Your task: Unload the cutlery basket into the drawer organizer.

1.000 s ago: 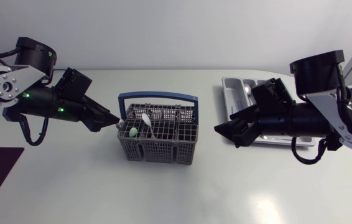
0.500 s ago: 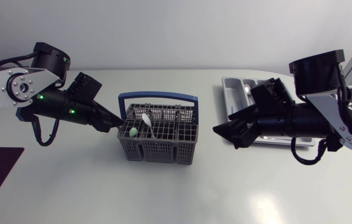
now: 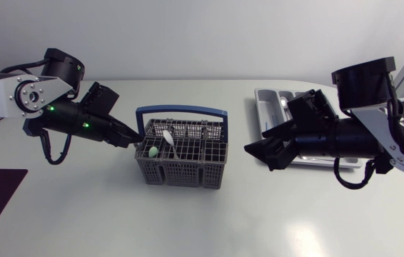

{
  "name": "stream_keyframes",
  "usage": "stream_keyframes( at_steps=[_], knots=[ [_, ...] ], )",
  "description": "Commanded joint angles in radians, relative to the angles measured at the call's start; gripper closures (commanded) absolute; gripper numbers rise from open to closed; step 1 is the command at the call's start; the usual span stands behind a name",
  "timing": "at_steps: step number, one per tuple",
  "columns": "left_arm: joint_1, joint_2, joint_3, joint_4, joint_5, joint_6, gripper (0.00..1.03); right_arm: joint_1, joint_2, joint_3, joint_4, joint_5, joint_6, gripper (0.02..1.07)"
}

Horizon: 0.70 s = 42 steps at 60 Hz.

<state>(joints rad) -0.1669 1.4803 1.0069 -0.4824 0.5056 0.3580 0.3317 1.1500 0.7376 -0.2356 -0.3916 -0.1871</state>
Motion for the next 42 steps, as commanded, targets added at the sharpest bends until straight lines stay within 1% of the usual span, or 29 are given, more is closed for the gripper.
stream_keyframes(
  at_steps=[1, 8, 21, 28, 42],
  knots=[
    [-0.010, 0.023, 0.024, -0.024, -0.006, 0.006, 0.90, 0.010, -0.001, -0.029, 0.007, 0.003, 0.012, 0.20],
    [-0.006, -0.002, 0.033, -0.048, 0.001, 0.009, 0.90, 0.010, -0.004, -0.037, 0.010, 0.003, 0.012, 0.20],
    [0.030, -0.049, 0.071, -0.122, 0.070, 0.010, 0.90, 0.021, -0.009, -0.038, 0.009, 0.003, 0.015, 0.20],
    [0.040, -0.068, 0.081, -0.143, 0.079, 0.012, 0.90, 0.030, -0.013, -0.037, 0.007, 0.005, 0.018, 0.20],
    [0.078, -0.126, 0.128, -0.219, 0.132, 0.015, 0.90, 0.043, -0.038, -0.038, -0.005, 0.016, 0.021, 0.20]
  ],
)
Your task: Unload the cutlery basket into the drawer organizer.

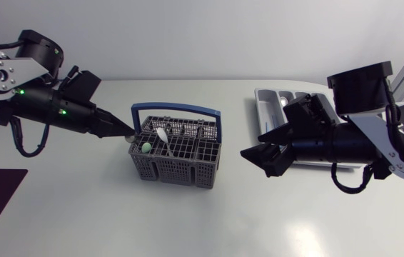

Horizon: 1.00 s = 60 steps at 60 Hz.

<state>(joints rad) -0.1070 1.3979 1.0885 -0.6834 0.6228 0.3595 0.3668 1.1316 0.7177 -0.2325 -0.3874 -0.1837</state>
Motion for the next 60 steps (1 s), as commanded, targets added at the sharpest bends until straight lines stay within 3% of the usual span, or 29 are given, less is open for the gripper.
stream_keyframes(
  at_steps=[1, 36, 41, 50, 60],
  knots=[
    [0.018, -0.048, 0.050, -0.025, 0.017, 0.013, 0.90, 0.009, -0.023, -0.018, -0.010, 0.012, 0.020, 0.20],
    [0.007, -0.258, 0.172, -0.217, 0.041, 0.013, 0.90, 0.061, -0.136, -0.047, -0.008, 0.022, -0.030, 0.20],
    [-0.026, -0.272, 0.189, -0.243, 0.041, 0.013, 0.90, 0.098, -0.171, -0.058, -0.008, 0.022, -0.056, 0.20],
    [-0.158, -0.270, 0.189, -0.266, 0.043, 0.019, 0.90, 0.190, -0.239, -0.072, -0.004, 0.039, -0.123, 0.20],
    [-0.252, -0.198, 0.195, -0.286, 0.101, 0.084, 0.90, 0.256, -0.263, -0.095, 0.024, 0.062, -0.227, 0.20]
  ],
)
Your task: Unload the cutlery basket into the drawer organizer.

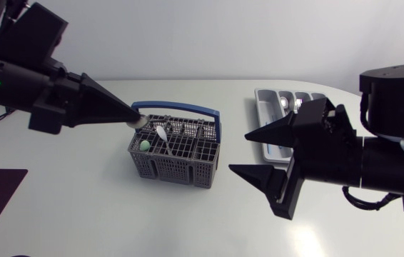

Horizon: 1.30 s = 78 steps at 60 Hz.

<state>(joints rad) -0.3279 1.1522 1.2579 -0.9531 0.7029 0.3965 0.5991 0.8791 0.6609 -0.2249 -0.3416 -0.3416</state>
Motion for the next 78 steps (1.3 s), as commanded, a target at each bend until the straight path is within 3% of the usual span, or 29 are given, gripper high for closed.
stream_keyframes(
  at_steps=[1, 12, 24, 35, 49, 61, 71, 78],
  knots=[
    [-0.039, 0.058, 0.026, -0.016, 0.021, 0.053, 0.90, 0.028, -0.012, -0.041, 0.018, 0.023, -0.085, 0.20],
    [-0.119, 0.150, 0.058, -0.069, 0.041, 0.159, 0.90, 0.094, -0.038, -0.089, 0.044, 0.079, -0.226, 0.20],
    [-0.255, 0.165, 0.081, -0.116, 0.047, 0.260, 0.90, 0.189, -0.066, -0.110, 0.055, 0.153, -0.307, 0.21],
    [-0.333, 0.227, 0.123, -0.185, 0.047, 0.346, 0.90, 0.242, -0.051, -0.110, 0.065, 0.150, -0.343, 0.31],
    [-0.373, 0.291, 0.164, -0.225, 0.047, 0.375, 0.90, 0.274, -0.035, -0.110, 0.084, 0.153, -0.378, 0.50],
    [-0.378, 0.317, 0.196, -0.234, 0.047, 0.375, 0.90, 0.275, -0.040, -0.119, 0.082, 0.154, -0.404, 0.74],
    [-0.379, 0.319, 0.207, -0.239, 0.047, 0.374, 0.90, 0.274, -0.037, -0.138, 0.090, 0.162, -0.416, 0.85],
    [-0.381, 0.323, 0.204, -0.239, 0.047, 0.372, 0.90, 0.274, -0.040, -0.150, 0.108, 0.167, -0.416, 1.01]
  ],
)
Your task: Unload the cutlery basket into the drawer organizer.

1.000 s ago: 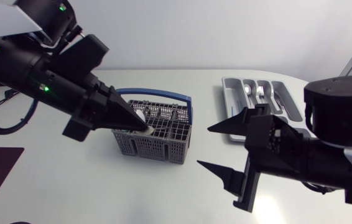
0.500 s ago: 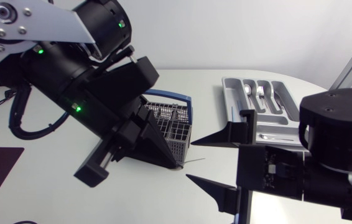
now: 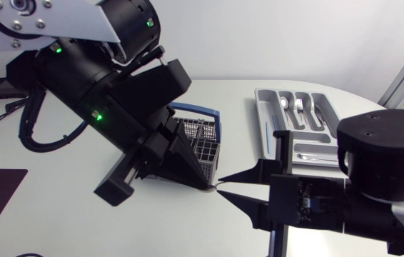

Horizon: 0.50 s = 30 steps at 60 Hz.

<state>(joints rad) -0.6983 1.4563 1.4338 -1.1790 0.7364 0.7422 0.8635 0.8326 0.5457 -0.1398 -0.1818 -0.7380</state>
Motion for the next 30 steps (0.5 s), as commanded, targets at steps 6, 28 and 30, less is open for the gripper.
stream_keyframes(
  at_steps=[6, 28, 30],
  knots=[
    [-0.018, 0.021, 0.024, -0.013, 0.015, 0.026, 0.90, 0.009, 0.000, -0.044, 0.036, 0.013, -0.018, 1.01],
    [0.033, 0.033, 0.083, 0.022, 0.018, -0.055, 0.35, 0.012, -0.066, -0.067, -0.006, 0.035, -0.020, 1.01],
    [0.045, 0.024, 0.085, 0.038, 0.020, -0.067, 0.25, 0.009, -0.081, -0.070, -0.012, 0.038, -0.021, 1.01]
  ],
)
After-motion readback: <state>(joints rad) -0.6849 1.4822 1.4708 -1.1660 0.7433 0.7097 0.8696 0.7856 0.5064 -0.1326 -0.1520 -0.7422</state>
